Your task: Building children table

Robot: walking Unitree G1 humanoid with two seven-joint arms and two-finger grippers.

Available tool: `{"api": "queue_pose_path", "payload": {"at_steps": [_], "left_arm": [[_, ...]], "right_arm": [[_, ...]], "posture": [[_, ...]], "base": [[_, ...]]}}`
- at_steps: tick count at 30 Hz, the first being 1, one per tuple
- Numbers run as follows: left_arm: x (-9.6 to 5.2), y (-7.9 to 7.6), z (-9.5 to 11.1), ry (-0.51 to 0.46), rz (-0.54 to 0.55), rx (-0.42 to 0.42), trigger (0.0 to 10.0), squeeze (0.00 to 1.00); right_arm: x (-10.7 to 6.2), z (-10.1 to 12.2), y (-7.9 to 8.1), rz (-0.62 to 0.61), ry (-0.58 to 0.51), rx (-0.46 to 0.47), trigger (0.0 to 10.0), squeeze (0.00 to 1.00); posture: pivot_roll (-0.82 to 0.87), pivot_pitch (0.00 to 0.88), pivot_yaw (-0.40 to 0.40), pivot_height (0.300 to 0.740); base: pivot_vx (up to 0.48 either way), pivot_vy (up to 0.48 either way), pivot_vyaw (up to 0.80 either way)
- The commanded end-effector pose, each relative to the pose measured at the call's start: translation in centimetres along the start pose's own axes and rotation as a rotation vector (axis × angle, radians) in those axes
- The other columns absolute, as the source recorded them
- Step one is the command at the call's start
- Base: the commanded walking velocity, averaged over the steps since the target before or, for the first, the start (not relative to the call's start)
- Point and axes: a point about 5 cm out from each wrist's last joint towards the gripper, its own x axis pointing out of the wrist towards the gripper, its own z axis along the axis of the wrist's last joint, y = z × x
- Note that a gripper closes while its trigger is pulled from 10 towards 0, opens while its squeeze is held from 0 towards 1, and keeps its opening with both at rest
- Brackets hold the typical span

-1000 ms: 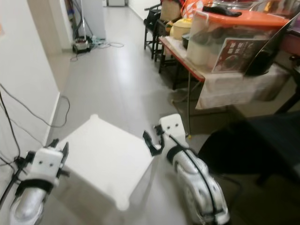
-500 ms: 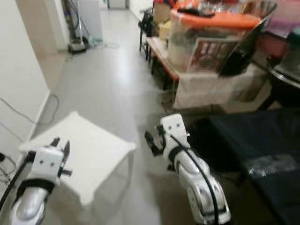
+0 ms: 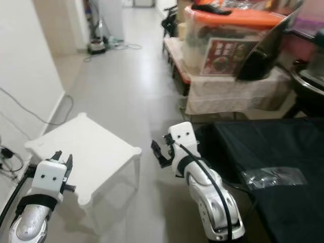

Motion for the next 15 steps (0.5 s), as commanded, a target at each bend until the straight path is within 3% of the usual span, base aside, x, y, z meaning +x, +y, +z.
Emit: {"api": "queue_pose_path", "payload": {"at_steps": [1,7,15], "left_arm": [[-0.03,0.05,0.03,0.000,0.008,-0.004,10.0,0.00],[-0.02,-0.14,-0.03,0.013,0.006,-0.023,10.0,0.00],[0.01,-0.23,0.02,0.012,0.004,-0.032,10.0,0.00]], "right_arm": [[0.14,-0.10,-0.06,0.000,0.004,-0.001,10.0,0.00],[0.18,-0.11,-0.10,0.001,0.005,-0.009,10.0,0.00],[0.26,-0.06,-0.08,0.003,0.005,-0.019,10.0,0.00]], "posture": [[0.01,0.000,-0.069,0.740],[0.01,0.000,-0.070,0.740],[0.01,0.000,-0.070,0.740]], "base": [[0.000,0.000,0.00],[0.000,0.000,0.00],[-0.292,0.000,0.00]]}}
